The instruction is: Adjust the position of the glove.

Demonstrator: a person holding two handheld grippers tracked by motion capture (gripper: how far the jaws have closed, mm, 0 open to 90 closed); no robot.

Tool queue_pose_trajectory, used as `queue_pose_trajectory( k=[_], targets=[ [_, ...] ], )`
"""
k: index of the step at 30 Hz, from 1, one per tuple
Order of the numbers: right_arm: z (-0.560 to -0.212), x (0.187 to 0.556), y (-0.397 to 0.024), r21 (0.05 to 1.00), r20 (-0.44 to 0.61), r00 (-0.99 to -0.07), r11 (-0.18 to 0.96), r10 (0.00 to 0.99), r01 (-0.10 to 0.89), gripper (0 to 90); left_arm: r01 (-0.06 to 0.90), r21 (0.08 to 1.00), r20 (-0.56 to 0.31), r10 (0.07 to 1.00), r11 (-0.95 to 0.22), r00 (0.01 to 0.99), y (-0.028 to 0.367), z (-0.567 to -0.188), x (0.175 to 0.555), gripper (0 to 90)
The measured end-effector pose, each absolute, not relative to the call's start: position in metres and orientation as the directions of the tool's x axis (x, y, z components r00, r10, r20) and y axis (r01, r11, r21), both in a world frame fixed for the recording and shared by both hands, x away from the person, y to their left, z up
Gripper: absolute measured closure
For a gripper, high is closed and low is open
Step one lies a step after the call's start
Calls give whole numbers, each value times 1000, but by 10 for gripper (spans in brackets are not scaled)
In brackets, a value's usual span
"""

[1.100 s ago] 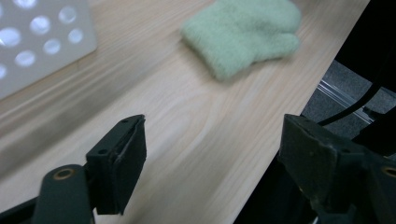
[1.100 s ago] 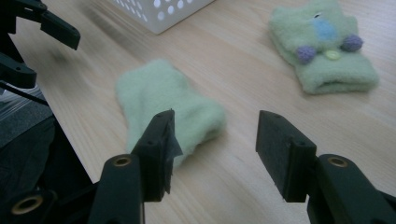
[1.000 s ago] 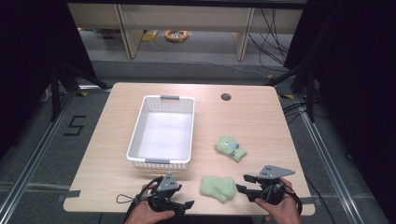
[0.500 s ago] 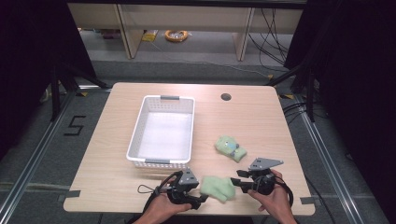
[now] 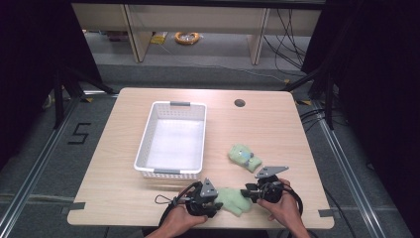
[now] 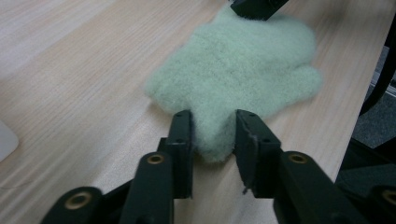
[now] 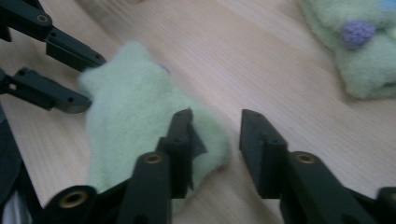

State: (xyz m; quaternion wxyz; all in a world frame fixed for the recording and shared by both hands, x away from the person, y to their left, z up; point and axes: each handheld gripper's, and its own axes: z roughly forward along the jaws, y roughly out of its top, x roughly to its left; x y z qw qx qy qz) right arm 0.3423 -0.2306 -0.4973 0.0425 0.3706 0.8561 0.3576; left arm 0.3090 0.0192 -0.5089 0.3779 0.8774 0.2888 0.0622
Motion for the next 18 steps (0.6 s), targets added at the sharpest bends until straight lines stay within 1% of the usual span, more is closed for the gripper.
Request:
queue_pose_trajectory(
  k=[1, 2, 3, 4, 6, 7, 10, 11, 13, 15, 18],
  targets=[
    [-498, 342, -231, 649, 196, -730, 471, 655, 597, 784, 448, 704, -100, 547, -551, 831, 20, -507, 309, 738],
    [-498, 342, -231, 649, 196, -730, 471, 655, 597, 784, 448, 704, -100, 547, -551, 831, 20, -507, 309, 756],
    [-498, 343, -232, 665, 185, -731, 463, 657, 585, 827, 453, 710, -113, 546, -540, 830, 21, -505, 307, 772],
    [-496, 342, -232, 656, 182, -730, 471, 658, 589, 836, 450, 711, -113, 544, -540, 832, 21, -504, 306, 782],
    [-496, 342, -232, 671, 179, -729, 459, 661, 582, 841, 440, 716, -111, 533, -542, 839, 20, -503, 305, 795],
    [-491, 343, -235, 668, 163, -733, 473, 660, 574, 848, 456, 715, -137, 534, -530, 834, 18, -502, 302, 799],
    [-485, 342, -238, 675, 164, -728, 462, 666, 575, 849, 447, 713, -138, 518, -540, 845, 15, -500, 301, 805],
    [-481, 342, -242, 689, 149, -725, 456, 672, 564, 849, 467, 719, -173, 517, -515, 838, 12, -500, 300, 811],
    [-477, 342, -245, 689, 147, -712, 445, 687, 572, 849, 460, 714, -170, 507, -528, 845, 10, -498, 301, 814],
    [-477, 343, -247, 698, 133, -716, 448, 685, 559, 849, 466, 719, -180, 510, -516, 841, 9, -500, 301, 815],
    [-484, 344, -251, 675, 141, -700, 449, 700, 586, 849, 466, 705, -171, 509, -534, 843, 8, -505, 304, 818]
  ],
)
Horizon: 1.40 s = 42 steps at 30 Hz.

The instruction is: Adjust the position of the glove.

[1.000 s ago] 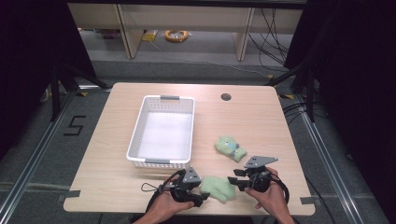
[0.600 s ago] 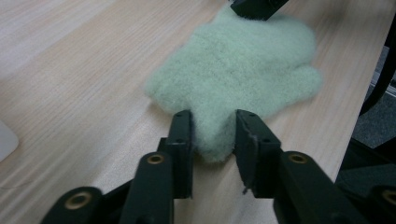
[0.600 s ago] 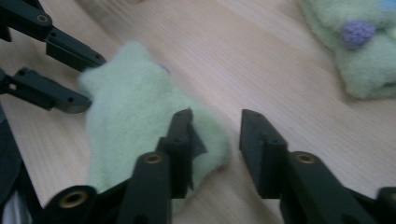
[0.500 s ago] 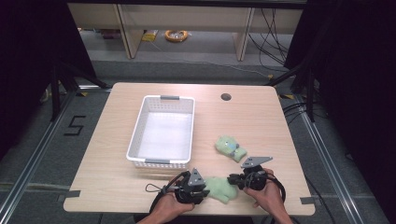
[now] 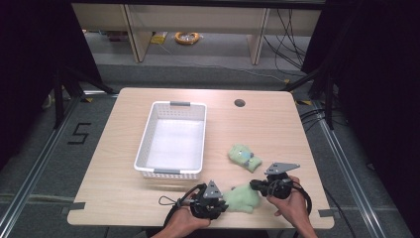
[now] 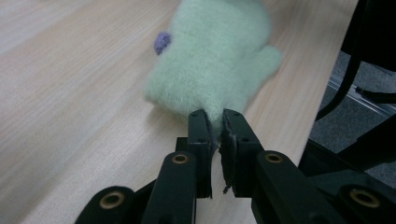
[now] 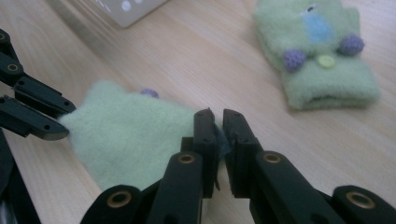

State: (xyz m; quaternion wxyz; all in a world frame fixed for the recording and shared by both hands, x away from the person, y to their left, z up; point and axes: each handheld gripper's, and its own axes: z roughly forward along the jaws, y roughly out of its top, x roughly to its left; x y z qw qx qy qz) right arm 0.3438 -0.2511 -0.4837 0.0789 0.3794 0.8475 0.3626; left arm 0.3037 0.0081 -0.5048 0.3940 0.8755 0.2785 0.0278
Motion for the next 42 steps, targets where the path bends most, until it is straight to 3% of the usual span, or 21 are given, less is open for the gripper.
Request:
queue_pose_trajectory(
  k=[5, 9, 11, 15, 30, 38, 42],
  targets=[
    [-491, 342, -249, 657, 148, -683, 444, 716, 609, 837, 466, 699, -160, 517, -543, 841, 10, -508, 306, 794],
    [-488, 344, -247, 670, 139, -671, 430, 728, 605, 666, 499, 697, -193, 535, -516, 822, 13, -507, 305, 620],
    [-487, 344, -247, 677, 141, -671, 424, 728, 601, 637, 510, 701, -201, 549, -498, 811, 13, -506, 305, 537],
    [-471, 350, -253, 712, 99, -666, 415, 740, 567, 604, 468, 738, -152, 556, -486, 817, 21, -494, 300, 499],
    [-462, 391, -262, 734, 70, -651, 403, 756, 547, 564, 503, 739, -174, 595, -448, 785, 57, -491, 295, 402],
    [-465, 429, -239, 720, 34, -666, 444, 745, 533, 548, 530, 722, -191, 607, -445, 771, 64, -496, 291, 351],
    [-464, 438, -232, 667, 35, -681, 491, 732, 561, 543, 537, 724, -197, 616, -433, 763, 67, -497, 291, 350]
  ],
)
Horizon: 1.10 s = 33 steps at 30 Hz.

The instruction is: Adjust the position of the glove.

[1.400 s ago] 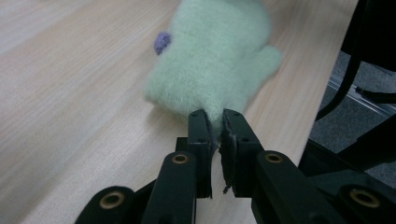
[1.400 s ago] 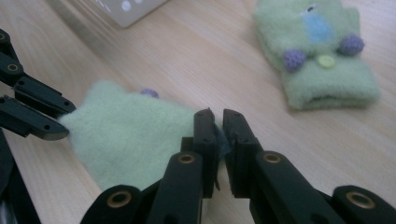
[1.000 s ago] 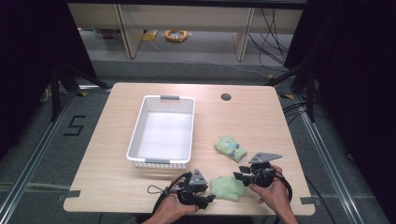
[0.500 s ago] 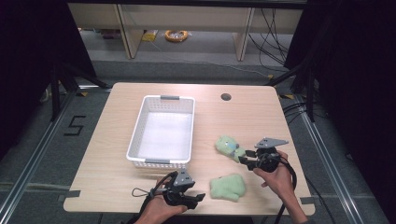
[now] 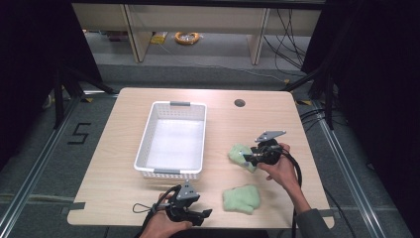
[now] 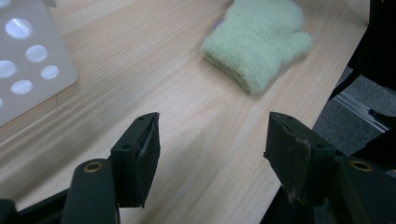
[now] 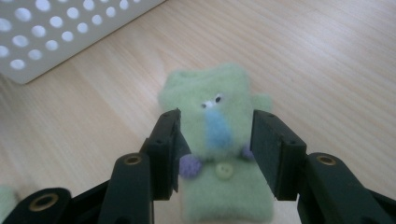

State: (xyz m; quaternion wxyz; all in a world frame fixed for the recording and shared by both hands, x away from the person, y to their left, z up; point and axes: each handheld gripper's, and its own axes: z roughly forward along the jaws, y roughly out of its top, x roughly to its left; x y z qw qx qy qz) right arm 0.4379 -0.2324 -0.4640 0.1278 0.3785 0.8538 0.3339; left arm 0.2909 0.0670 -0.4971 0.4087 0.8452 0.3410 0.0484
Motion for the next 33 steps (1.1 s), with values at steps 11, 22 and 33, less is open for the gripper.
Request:
queue_pose_trajectory(
  k=[11, 22, 33],
  targets=[
    [-489, 468, -219, 586, 54, -684, 531, 728, 612, 556, 530, 724, -186, 616, -441, 765, 74, -498, 292, 350],
    [-482, 458, -223, 659, 129, -682, 451, 720, 601, 831, 538, 730, -196, 626, -421, 755, 74, -498, 293, 366],
    [-426, 398, -218, 746, 153, -737, 412, 658, 523, 831, 531, 741, -196, 624, -411, 756, 75, -494, 291, 369]
  ],
)
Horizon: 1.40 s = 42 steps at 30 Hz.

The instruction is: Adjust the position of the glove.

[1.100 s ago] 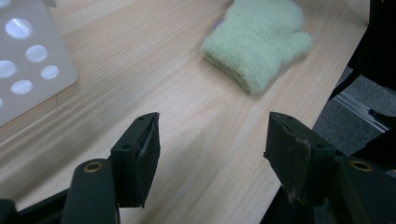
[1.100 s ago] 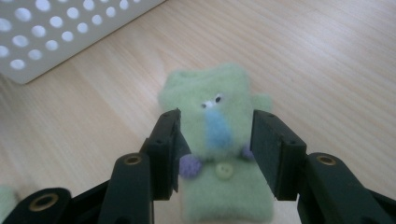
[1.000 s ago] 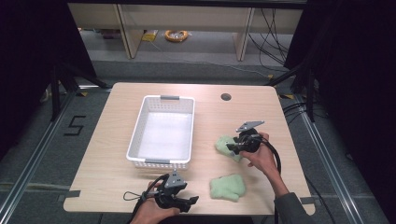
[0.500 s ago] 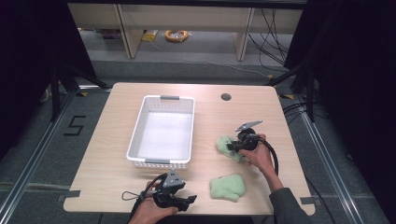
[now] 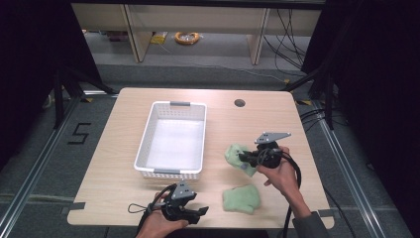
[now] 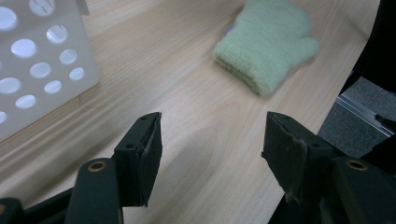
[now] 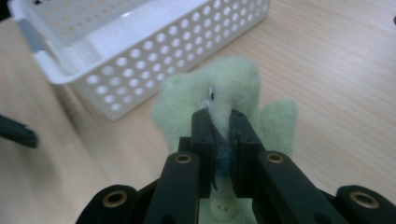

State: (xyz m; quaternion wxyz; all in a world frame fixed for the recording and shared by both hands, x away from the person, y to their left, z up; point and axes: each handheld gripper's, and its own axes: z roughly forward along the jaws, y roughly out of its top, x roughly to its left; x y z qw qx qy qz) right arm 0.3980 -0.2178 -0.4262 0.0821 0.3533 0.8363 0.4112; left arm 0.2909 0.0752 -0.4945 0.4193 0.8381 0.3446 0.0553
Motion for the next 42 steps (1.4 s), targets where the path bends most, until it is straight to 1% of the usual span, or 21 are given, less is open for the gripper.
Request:
queue_pose_trajectory(
  k=[1, 2, 4, 8, 12, 14, 15, 17, 20, 23, 24, 27, 29, 30, 31, 33, 35, 36, 38, 39, 42],
  targets=[
    [-426, 398, -218, 746, 153, -737, 412, 658, 523, 831, 525, 746, -191, 624, -409, 757, 75, -494, 291, 369],
    [-425, 382, -217, 740, 175, -728, 399, 663, 541, 831, 515, 746, -173, 623, -423, 763, 76, -494, 292, 370],
    [-426, 378, -217, 745, 168, -737, 405, 655, 530, 831, 516, 746, -180, 619, -421, 765, 76, -493, 291, 371],
    [-430, 352, -219, 738, 196, -749, 408, 633, 537, 829, 521, 753, -191, 624, -402, 757, 74, -493, 290, 372],
    [-434, 342, -219, 746, 201, -760, 407, 618, 528, 828, 516, 753, -188, 619, -407, 763, 74, -493, 289, 374],
    [-436, 336, -219, 728, 211, -756, 416, 620, 545, 827, 511, 749, -180, 613, -421, 769, 74, -492, 289, 376],
    [-437, 332, -217, 724, 230, -746, 402, 625, 561, 827, 517, 756, -191, 621, -401, 760, 73, -493, 289, 377],
    [-440, 331, -217, 732, 215, -758, 412, 616, 543, 827, 512, 747, -174, 618, -425, 766, 74, -492, 289, 380],
    [-444, 323, -213, 709, 265, -732, 387, 628, 589, 826, 524, 750, -196, 620, -404, 760, 72, -493, 287, 381],
    [-448, 324, -211, 717, 252, -743, 396, 620, 574, 824, 517, 749, -192, 611, -415, 768, 71, -493, 286, 384],
    [-452, 321, -207, 688, 283, -705, 375, 650, 621, 823, 517, 749, -194, 608, -414, 769, 69, -493, 285, 386],
    [-458, 323, -204, 677, 283, -695, 376, 661, 633, 823, 518, 747, -200, 603, -416, 772, 66, -494, 283, 388],
    [-465, 328, -202, 676, 281, -693, 376, 663, 634, 820, 502, 745, -179, 593, -439, 785, 64, -494, 283, 389],
    [-468, 330, -201, 672, 290, -696, 378, 657, 637, 816, 509, 750, -198, 590, -422, 782, 60, -495, 281, 389],
    [-474, 333, -200, 660, 296, -673, 365, 678, 657, 797, 515, 745, -204, 589, -424, 782, 56, -495, 279, 391],
    [-477, 334, -199, 670, 302, -675, 354, 673, 652, 775, 512, 751, -214, 580, -416, 786, 53, -494, 277, 399],
    [-476, 334, -201, 650, 323, -675, 363, 664, 668, 678, 485, 755, -190, 561, -442, 806, 49, -492, 273, 404],
    [-473, 334, -204, 649, 344, -669, 348, 658, 676, 627, 490, 769, -212, 558, -411, 802, 42, -491, 270, 409],
    [-468, 337, -213, 672, 357, -687, 337, 633, 659, 620, 475, 774, -198, 552, -419, 810, 39, -490, 269, 411],
    [-465, 337, -216, 683, 350, -692, 334, 631, 650, 621, 486, 777, -222, 549, -400, 806, 32, -488, 267, 412],
    [-454, 339, -228, 703, 285, -706, 359, 649, 614, 638, 469, 781, -205, 540, -412, 816, 26, -487, 269, 415]
  ],
)
